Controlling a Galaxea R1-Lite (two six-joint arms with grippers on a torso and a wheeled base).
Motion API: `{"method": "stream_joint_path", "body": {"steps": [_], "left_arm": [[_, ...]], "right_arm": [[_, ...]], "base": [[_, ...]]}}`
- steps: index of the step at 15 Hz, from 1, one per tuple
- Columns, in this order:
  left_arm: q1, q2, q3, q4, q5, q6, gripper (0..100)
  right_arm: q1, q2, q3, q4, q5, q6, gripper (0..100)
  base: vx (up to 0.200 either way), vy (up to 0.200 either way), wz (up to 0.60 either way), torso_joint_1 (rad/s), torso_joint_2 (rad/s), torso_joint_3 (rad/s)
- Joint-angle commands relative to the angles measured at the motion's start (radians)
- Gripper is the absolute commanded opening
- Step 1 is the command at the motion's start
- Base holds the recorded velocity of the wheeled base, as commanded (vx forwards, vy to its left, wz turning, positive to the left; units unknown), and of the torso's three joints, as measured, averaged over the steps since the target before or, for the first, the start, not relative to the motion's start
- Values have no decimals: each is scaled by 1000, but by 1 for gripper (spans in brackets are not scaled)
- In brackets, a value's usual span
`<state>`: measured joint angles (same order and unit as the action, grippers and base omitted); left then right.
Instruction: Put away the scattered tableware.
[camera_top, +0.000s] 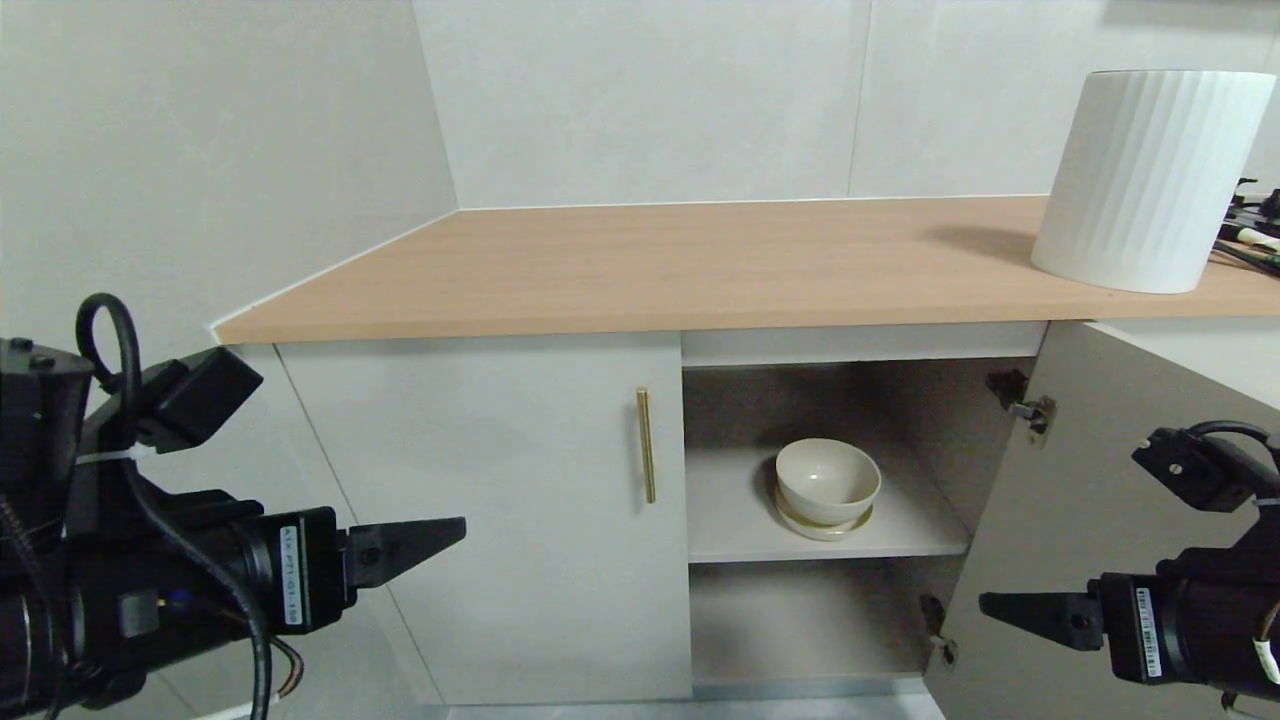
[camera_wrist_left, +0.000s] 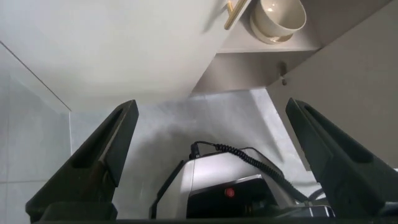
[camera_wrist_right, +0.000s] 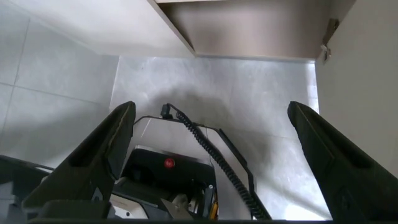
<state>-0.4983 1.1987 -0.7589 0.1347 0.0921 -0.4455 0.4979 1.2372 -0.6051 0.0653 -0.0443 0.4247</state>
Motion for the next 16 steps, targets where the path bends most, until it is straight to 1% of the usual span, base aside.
{"method": "stream_joint_path", "body": {"steps": [1, 12, 16], "left_arm": [[0, 9, 1, 0, 0, -1, 100], [-3, 7, 10, 2, 0, -1, 100], [-3, 4, 12, 2, 1, 1, 100]], "right_arm": [[5, 8, -1, 1, -6, 0, 100], [5, 18, 1, 2, -6, 0, 100], [5, 16, 1, 2, -6, 0, 100]], "base": [[-200, 0, 0, 7, 7, -2], [-200, 0, 0, 1, 2, 2], [0, 0, 0, 0, 0, 0]]}}
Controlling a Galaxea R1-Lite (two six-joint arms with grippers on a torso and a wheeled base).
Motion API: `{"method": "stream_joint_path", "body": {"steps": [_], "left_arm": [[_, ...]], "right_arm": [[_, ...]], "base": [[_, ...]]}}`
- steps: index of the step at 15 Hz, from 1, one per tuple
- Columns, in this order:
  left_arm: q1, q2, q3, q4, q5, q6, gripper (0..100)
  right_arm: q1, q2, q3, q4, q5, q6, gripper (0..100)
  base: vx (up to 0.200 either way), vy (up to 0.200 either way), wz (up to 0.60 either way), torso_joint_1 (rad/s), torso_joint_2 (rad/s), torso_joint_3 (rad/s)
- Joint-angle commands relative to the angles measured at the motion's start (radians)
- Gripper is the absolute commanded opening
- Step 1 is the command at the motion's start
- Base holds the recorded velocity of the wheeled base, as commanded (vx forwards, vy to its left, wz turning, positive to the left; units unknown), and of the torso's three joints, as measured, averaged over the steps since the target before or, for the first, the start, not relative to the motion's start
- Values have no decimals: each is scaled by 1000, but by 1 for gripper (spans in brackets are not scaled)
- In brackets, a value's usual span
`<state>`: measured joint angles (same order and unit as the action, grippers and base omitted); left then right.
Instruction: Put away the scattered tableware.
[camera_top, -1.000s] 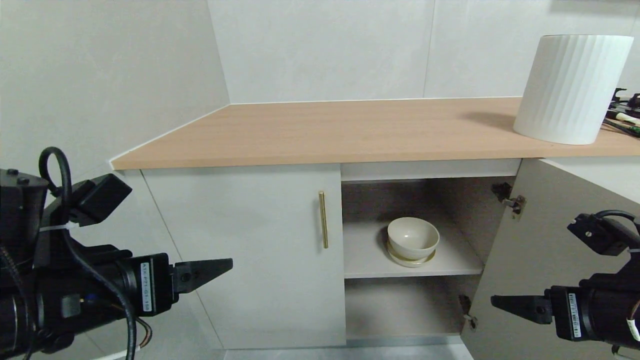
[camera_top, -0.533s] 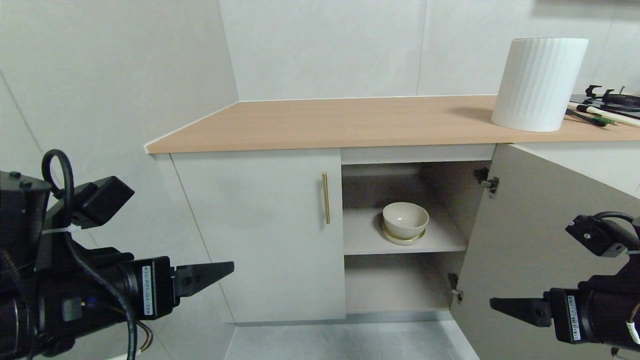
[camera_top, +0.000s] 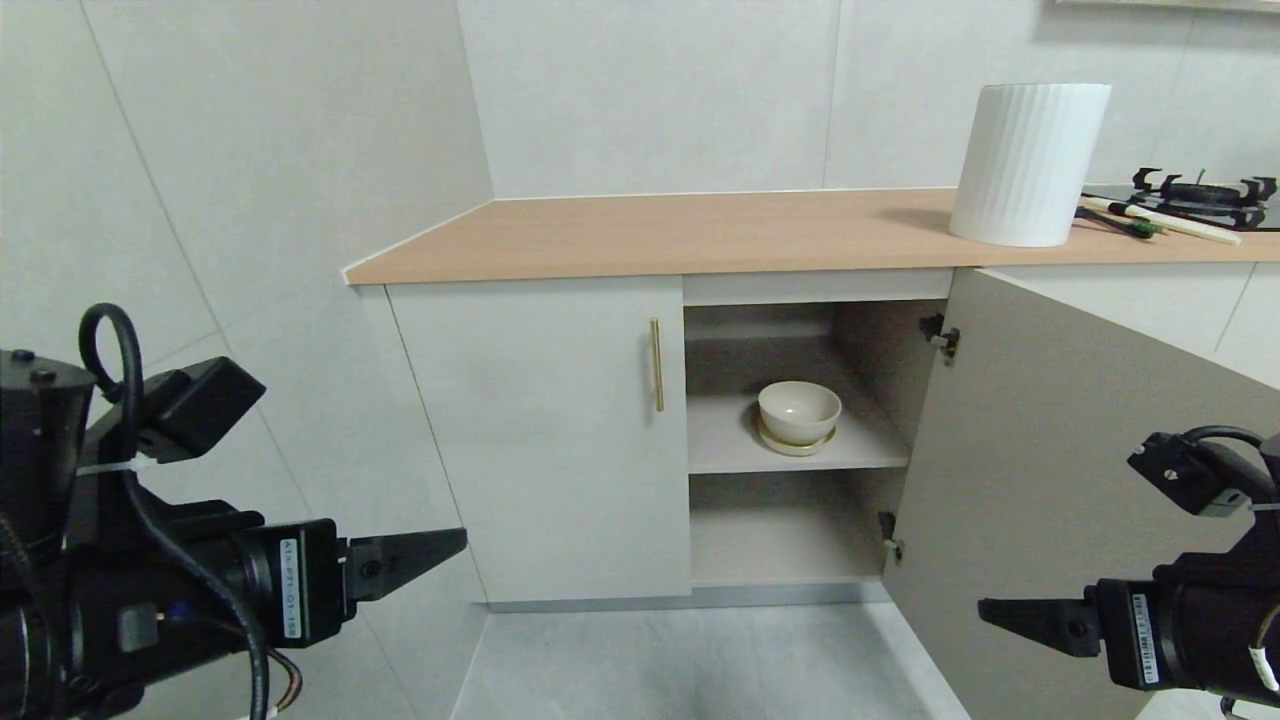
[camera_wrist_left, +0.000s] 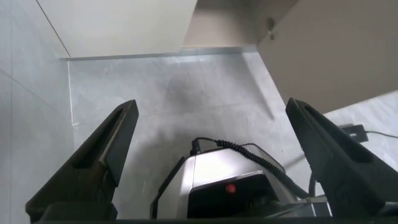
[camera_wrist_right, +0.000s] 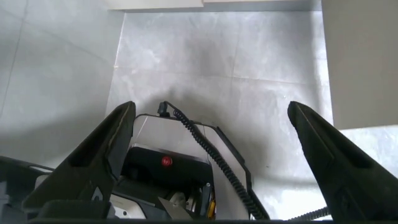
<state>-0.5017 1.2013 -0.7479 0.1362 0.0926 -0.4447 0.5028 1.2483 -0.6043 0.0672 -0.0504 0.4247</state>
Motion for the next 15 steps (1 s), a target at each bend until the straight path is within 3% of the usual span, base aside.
{"method": "stream_joint_path", "body": {"steps": [1, 11, 15], "left_arm": [[0, -2, 2, 0, 1, 0, 100], [-1, -2, 8, 2, 3, 1, 100], [-3, -2, 19, 2, 3, 21, 100]], "right_arm": [[0, 5, 0, 0, 0, 0, 100], [0, 3, -3, 34, -12, -1, 100], [0, 0, -20, 120, -42, -38, 100]], "base": [[0, 0, 0, 0, 0, 0], [0, 0, 0, 0, 0, 0], [0, -200, 0, 5, 5, 5]]}}
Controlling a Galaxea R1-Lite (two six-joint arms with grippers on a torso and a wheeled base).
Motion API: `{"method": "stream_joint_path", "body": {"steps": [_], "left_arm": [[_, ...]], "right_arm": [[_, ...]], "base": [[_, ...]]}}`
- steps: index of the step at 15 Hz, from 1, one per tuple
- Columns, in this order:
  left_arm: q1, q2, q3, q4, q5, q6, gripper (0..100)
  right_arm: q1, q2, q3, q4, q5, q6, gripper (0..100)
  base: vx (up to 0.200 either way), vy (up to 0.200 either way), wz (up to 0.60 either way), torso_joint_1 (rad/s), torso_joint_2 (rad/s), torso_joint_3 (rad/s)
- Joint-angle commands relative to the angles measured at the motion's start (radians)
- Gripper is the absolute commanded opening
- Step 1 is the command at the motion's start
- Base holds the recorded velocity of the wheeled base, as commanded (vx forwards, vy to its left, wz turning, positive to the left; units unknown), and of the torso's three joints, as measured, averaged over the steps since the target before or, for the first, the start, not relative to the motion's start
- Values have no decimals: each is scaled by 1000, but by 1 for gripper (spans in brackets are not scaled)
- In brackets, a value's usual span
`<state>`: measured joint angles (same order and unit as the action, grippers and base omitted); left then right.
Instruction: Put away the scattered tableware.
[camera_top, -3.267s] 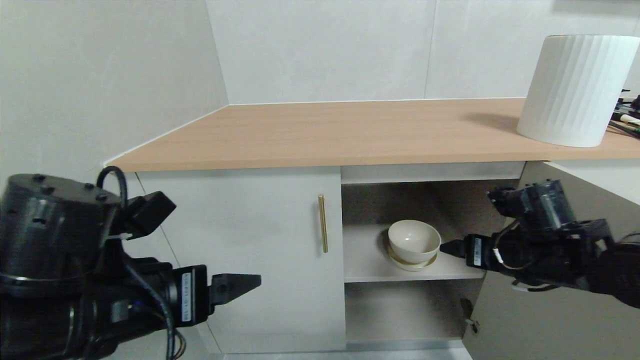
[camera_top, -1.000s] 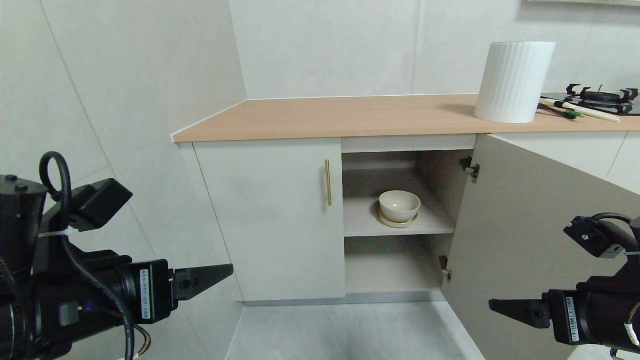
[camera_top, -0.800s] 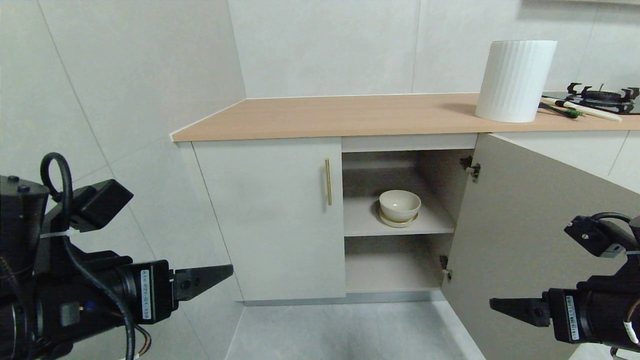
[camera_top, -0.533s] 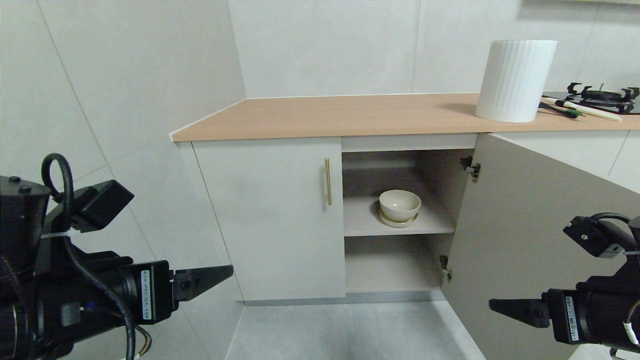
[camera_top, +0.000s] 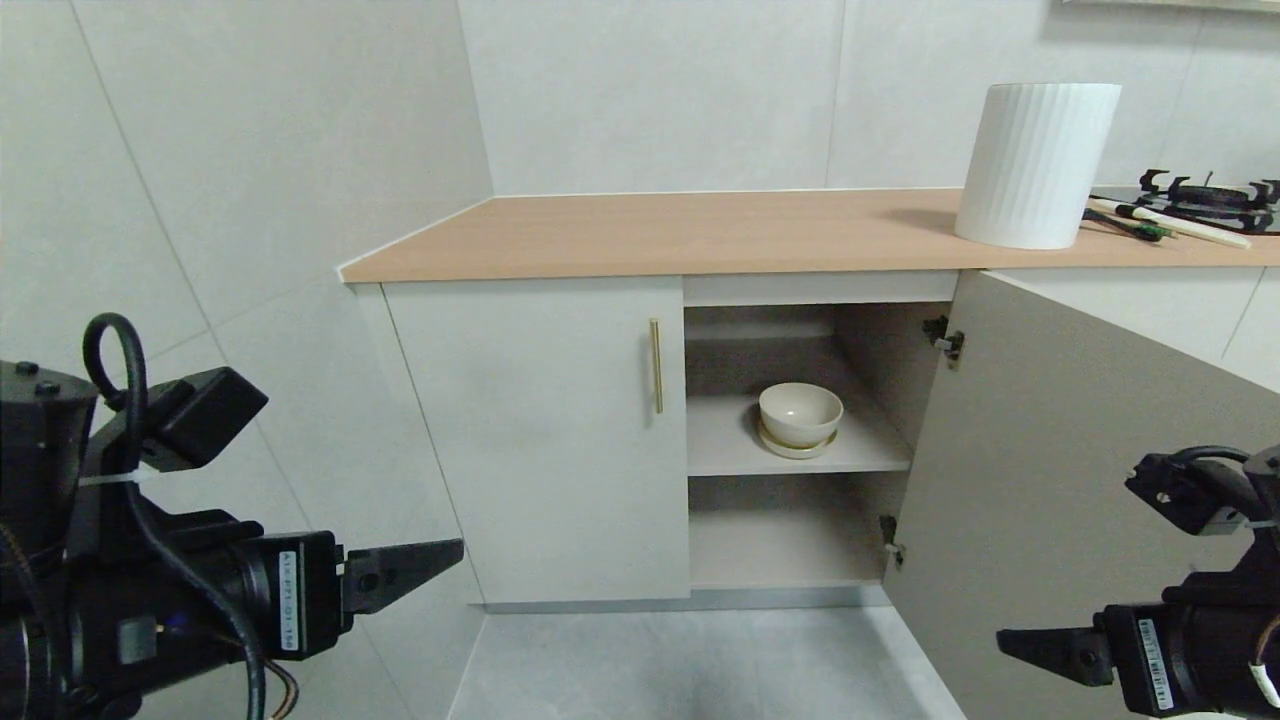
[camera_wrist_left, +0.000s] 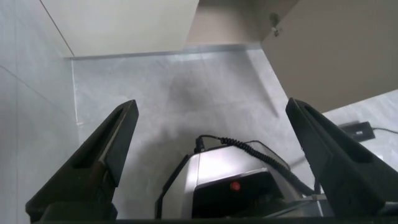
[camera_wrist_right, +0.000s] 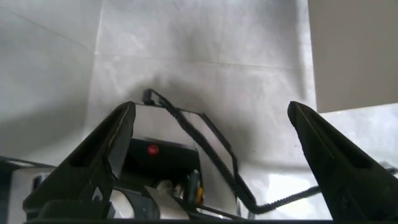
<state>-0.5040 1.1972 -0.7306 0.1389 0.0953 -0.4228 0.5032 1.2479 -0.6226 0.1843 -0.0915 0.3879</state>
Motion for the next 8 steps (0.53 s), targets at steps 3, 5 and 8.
{"method": "stream_joint_path", "body": {"steps": [3, 5, 8], "left_arm": [[-2, -1, 2, -1, 1, -1, 100], [-2, -4, 2, -1, 0, -1, 100], [-2, -4, 2, -1, 0, -1, 100]], "right_arm": [[-2, 4, -3, 14, -37, -3, 100], [-2, 1, -5, 40, -63, -15, 100], [-11, -5, -23, 144, -128, -55, 100]], "base": [[0, -200, 0, 2, 5, -1], [0, -200, 0, 5, 0, -5], [0, -200, 0, -1, 1, 2]]}}
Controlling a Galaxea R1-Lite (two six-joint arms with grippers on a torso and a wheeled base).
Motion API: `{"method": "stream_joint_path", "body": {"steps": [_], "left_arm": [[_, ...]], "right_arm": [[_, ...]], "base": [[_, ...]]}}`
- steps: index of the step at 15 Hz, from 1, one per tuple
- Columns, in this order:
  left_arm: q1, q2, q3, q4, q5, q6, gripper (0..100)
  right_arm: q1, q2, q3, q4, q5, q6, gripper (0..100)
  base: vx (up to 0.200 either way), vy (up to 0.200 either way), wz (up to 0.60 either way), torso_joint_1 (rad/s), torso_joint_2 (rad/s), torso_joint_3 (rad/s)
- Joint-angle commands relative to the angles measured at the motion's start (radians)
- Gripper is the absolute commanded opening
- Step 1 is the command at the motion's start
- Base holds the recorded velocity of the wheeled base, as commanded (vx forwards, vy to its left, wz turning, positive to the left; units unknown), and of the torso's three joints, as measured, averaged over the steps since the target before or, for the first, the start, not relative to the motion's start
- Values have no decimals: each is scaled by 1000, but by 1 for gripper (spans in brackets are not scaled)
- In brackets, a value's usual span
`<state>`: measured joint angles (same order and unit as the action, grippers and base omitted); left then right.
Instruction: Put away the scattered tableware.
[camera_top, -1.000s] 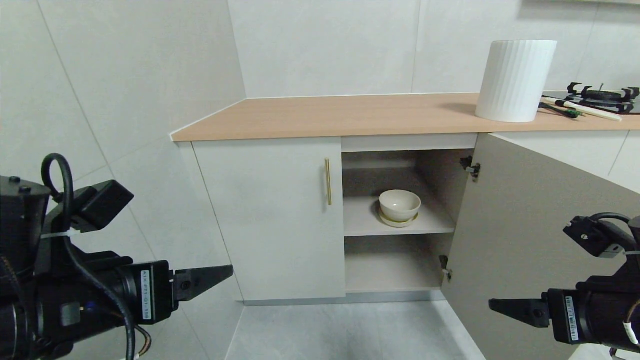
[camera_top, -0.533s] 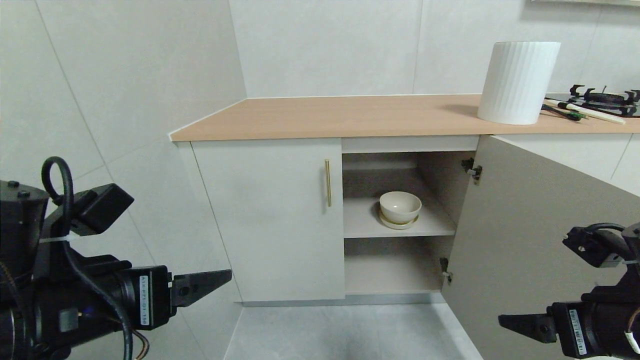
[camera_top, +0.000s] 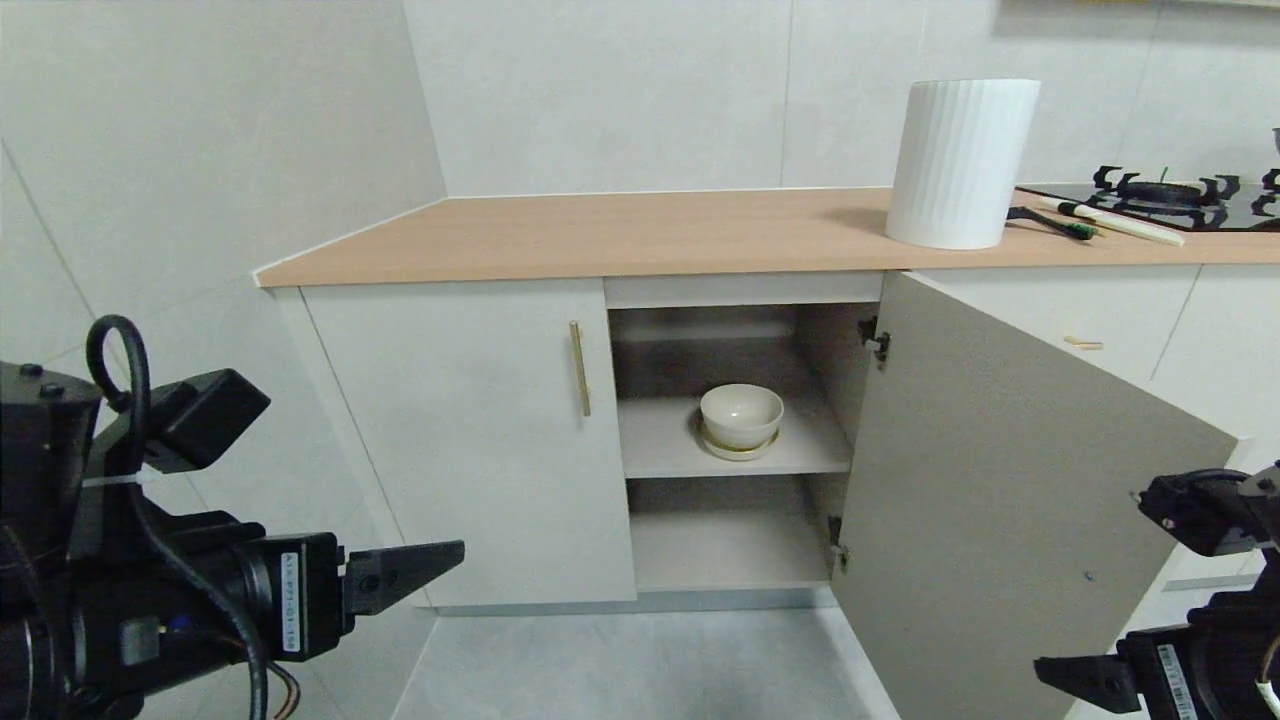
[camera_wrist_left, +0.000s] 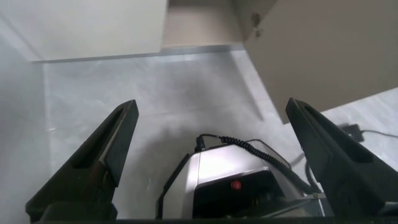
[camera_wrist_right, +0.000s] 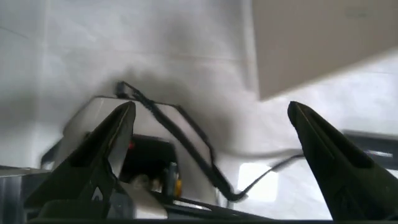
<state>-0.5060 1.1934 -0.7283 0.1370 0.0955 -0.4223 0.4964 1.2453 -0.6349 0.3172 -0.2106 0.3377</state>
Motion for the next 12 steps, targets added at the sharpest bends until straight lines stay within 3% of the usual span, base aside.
{"method": "stream_joint_path", "body": {"steps": [1, 5, 12], "left_arm": [[0, -2, 0, 1, 0, -1, 100], [0, -2, 0, 0, 0, -1, 100], [0, 0, 1, 0, -2, -1, 100]], "right_arm": [[-9, -6, -20, 33, -35, -6, 100], [-96, -58, -91, 168, -95, -35, 100], [-410, -63, -97, 80, -131, -200, 100]], "base": [[0, 0, 0, 0, 0, 0], [0, 0, 0, 0, 0, 0], [0, 0, 0, 0, 0, 0]]}}
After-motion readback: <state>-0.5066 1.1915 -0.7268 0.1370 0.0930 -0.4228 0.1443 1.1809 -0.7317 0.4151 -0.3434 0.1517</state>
